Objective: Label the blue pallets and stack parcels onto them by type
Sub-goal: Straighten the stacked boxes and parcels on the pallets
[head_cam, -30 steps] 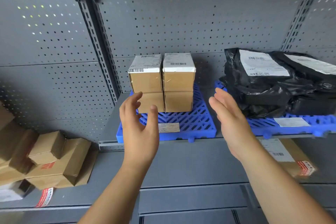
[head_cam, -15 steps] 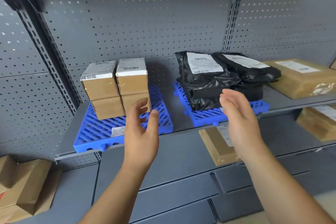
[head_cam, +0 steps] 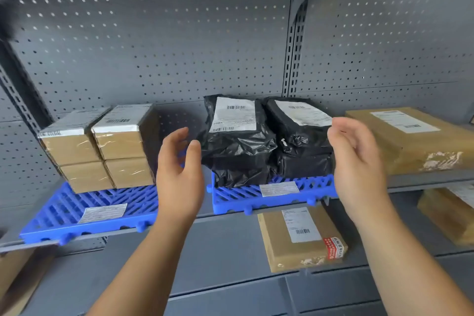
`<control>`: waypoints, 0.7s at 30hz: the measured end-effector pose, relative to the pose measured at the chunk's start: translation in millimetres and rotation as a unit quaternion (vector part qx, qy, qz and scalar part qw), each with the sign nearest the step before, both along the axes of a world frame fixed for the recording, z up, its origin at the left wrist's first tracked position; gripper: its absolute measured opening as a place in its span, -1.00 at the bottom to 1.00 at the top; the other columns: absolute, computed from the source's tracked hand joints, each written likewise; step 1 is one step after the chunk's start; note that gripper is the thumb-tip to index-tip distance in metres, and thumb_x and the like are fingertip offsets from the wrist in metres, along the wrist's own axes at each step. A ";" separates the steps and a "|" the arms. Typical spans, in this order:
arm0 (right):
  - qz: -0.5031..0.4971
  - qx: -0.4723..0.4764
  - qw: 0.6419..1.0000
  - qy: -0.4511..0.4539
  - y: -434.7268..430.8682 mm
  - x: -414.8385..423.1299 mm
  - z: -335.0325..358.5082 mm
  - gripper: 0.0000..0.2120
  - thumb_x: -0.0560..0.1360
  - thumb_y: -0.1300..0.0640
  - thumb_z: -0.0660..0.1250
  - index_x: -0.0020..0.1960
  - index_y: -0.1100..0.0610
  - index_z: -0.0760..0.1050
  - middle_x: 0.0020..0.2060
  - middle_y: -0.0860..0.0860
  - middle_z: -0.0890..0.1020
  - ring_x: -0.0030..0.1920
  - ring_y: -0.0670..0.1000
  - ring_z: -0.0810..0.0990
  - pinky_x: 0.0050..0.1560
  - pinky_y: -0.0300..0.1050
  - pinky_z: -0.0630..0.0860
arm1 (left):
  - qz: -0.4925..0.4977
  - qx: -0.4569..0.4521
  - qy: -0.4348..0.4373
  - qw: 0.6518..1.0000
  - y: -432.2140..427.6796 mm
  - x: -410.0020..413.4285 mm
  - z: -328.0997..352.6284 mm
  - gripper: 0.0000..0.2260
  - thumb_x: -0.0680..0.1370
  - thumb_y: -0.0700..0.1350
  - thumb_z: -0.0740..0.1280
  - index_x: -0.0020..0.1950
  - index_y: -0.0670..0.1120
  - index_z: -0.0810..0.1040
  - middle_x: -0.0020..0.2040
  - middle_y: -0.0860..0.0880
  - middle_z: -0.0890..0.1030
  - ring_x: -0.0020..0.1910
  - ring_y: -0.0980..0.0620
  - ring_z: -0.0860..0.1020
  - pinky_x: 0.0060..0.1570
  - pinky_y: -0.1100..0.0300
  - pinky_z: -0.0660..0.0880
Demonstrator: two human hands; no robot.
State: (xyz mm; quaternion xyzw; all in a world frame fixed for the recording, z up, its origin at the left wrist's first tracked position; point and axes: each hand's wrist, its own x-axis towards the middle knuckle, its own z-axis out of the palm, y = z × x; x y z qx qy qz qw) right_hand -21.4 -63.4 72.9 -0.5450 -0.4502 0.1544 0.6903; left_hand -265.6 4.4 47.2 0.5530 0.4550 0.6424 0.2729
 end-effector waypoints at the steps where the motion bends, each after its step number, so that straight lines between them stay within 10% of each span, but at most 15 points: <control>1: -0.002 0.004 1.000 -0.006 4.2 12.7 1.7 -0.77 0.49 -0.16 0.27 0.12 -0.17 0.53 0.19 -0.15 0.61 0.22 -0.24 0.53 0.05 -0.52 0.35 | 0.011 -0.002 -0.008 1.000 3.2 6.6 2.3 -0.73 0.63 0.05 0.25 0.32 0.15 0.51 0.16 0.29 0.57 0.12 0.47 0.49 -0.03 0.64 0.31; 7: -0.028 0.002 1.000 0.002 35.5 75.7 6.1 -0.72 0.42 -0.24 0.26 0.08 -0.20 0.53 0.10 -0.21 0.62 0.19 -0.16 0.56 0.17 -0.24 0.42 | 0.055 -0.032 -0.068 0.996 18.7 21.5 2.2 -0.69 0.53 0.18 0.24 0.25 0.21 0.55 0.10 0.39 0.59 0.09 0.49 0.50 -0.03 0.60 0.35; 14: 0.024 -0.060 0.995 0.073 75.7 111.5 -7.9 -0.67 0.33 -0.31 0.30 0.04 -0.26 0.60 -0.05 -0.48 0.63 0.03 -0.45 0.56 0.07 -0.26 0.40 | 0.018 -0.078 -0.173 0.982 42.6 14.5 -8.1 -0.73 0.52 0.14 0.33 0.20 0.22 0.64 0.25 0.12 0.65 0.30 0.10 0.57 0.41 0.01 0.43; 21: 0.064 -0.093 0.984 0.136 99.1 132.3 -19.1 -0.60 0.34 -0.29 0.36 0.13 -0.20 0.65 0.22 -0.16 0.66 0.24 -0.15 0.61 0.44 0.06 0.37 | -0.129 -0.137 -0.277 0.942 75.2 8.6 -10.2 -0.71 0.70 0.01 0.18 0.35 0.13 0.60 0.31 0.09 0.64 0.33 0.03 0.58 -0.03 0.19 0.53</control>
